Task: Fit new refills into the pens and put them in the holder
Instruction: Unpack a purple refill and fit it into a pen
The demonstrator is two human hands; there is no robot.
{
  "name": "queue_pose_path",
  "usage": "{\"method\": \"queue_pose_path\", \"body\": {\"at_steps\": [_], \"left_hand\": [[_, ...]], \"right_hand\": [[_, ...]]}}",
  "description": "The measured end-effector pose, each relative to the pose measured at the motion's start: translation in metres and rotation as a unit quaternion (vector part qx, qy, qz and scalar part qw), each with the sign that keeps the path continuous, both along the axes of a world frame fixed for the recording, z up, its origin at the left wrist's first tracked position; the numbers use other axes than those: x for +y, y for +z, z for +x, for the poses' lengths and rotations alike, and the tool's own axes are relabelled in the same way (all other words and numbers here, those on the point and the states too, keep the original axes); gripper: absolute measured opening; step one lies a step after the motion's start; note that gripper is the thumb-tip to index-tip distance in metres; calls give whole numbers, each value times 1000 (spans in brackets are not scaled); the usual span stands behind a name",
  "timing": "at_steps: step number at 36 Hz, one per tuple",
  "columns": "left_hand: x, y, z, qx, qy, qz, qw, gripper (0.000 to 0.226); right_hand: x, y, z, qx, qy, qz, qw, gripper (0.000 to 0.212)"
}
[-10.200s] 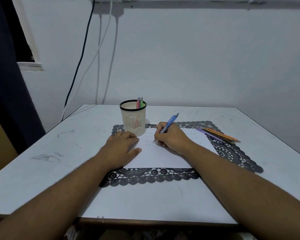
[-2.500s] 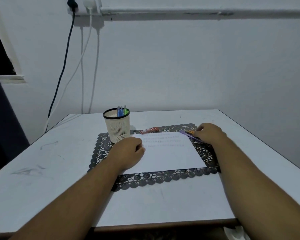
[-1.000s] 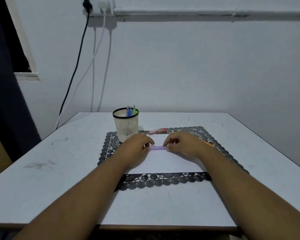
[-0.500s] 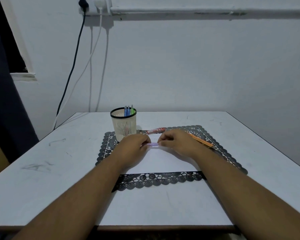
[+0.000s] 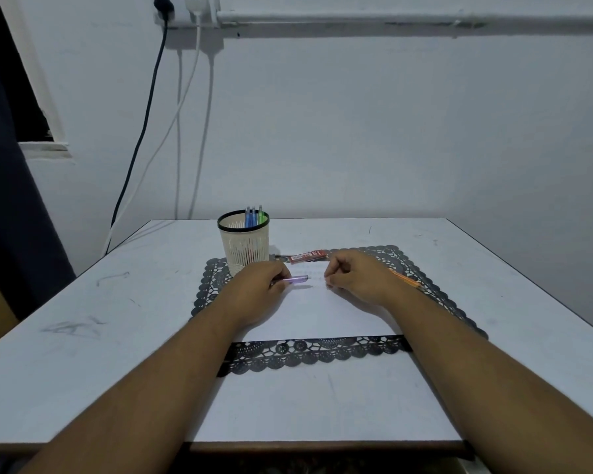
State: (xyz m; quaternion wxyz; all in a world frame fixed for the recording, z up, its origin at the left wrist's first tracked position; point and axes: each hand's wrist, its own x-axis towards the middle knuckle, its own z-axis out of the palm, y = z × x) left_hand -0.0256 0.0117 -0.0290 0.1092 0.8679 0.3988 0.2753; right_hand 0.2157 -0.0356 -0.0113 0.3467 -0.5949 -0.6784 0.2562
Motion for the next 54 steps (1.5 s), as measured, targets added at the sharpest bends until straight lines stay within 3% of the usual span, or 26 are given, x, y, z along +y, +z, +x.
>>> {"method": "queue_pose_path", "body": {"at_steps": [3, 7, 15, 23, 29, 35, 45, 54], "left_hand": [[0, 4, 0, 3, -4, -1, 1000, 12], [2, 7, 1, 5, -3, 2, 1000, 10], [1, 4, 5, -2, -14, 0, 1000, 9], [-1, -1, 3, 4, -16, 2, 1000, 10], [-1, -1, 4, 21, -55, 26, 998, 32], [-7, 4, 7, 35, -72, 48, 996, 31], [-7, 7, 6, 2, -41, -1, 999, 18], [-3, 4, 4, 12, -40, -7, 999, 13]], "right_hand": [[-3, 3, -5, 27, -4, 13, 1000, 12], [4, 6, -9, -7, 10, 30, 999, 22], [0, 1, -14, 36, 5, 33, 999, 11], [0, -2, -11, 4, -7, 22, 1000, 12], [3, -3, -2, 44, -28, 4, 999, 22], [-1, -1, -13, 110, -25, 18, 994, 13], [12, -7, -32, -9, -8, 7, 1000, 11], [12, -10, -18, 92, -32, -23, 995, 17]]}}
